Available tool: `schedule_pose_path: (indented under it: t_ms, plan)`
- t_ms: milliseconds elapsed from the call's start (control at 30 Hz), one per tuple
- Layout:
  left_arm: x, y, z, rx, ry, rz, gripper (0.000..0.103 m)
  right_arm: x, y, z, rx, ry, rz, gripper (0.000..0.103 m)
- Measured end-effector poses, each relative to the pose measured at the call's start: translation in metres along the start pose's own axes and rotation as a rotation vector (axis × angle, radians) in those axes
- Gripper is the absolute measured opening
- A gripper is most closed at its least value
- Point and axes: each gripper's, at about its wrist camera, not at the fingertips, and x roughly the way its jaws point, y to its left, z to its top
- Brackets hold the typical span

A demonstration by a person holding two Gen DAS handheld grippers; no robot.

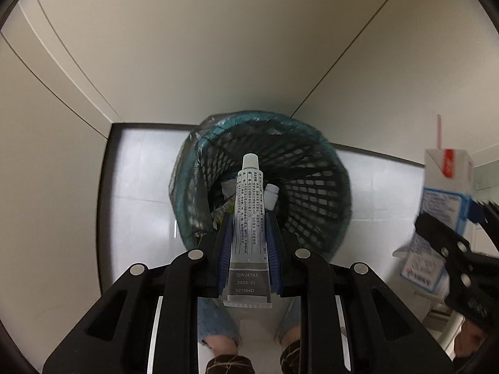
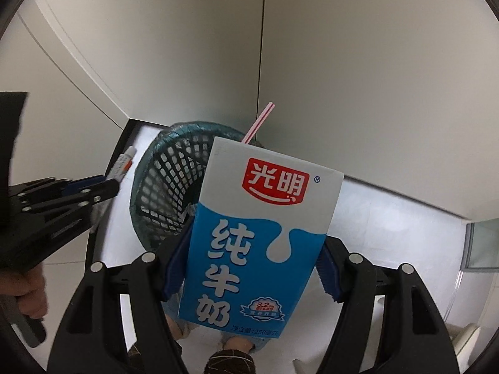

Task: Collect trash
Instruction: 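Carry the ointment tube and milk carton down over the wastebasket, then open the left tool to drop the tube while the right tool drops the carton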

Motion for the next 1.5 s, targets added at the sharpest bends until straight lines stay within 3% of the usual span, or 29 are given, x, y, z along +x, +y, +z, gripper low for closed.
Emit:
schedule_pose_path:
  t_ms: [267, 467, 933, 1133, 1200, 1267, 1500]
  plan:
    - [0.049, -0.008, -0.001, 0.045, 0.042, -0.005, 0.021, 0.016, 0.005, 0.005, 0.028, 0.023, -0.018, 0.066]
    - [0.080, -0.007, -0.003, 0.007, 0.091, -0.027, 0.021, 0.027, 0.004, -0.002, -0.004, 0.045, -0.034, 0.066]
    - [0.082, -0.019, -0.003, 0.035, 0.081, -0.081, 0.025, 0.049, 0.005, -0.005, -0.025, 0.095, -0.048, 0.066]
    - [0.065, -0.015, -0.004, 0.045, 0.049, -0.057, 0.047, 0.053, 0.010, -0.004, -0.038, 0.086, -0.025, 0.066]
    - [0.056, -0.011, -0.004, 0.043, 0.036, -0.040, 0.066, 0.048, 0.010, -0.004, -0.041, 0.079, -0.011, 0.066]
    - [0.044, -0.006, -0.004, 0.046, 0.017, -0.026, 0.074, 0.047, 0.013, -0.003, -0.047, 0.071, 0.004, 0.066]
    - [0.010, 0.023, 0.001, 0.007, -0.029, 0.003, 0.095, 0.052, 0.035, 0.011, -0.079, 0.049, 0.067, 0.066]
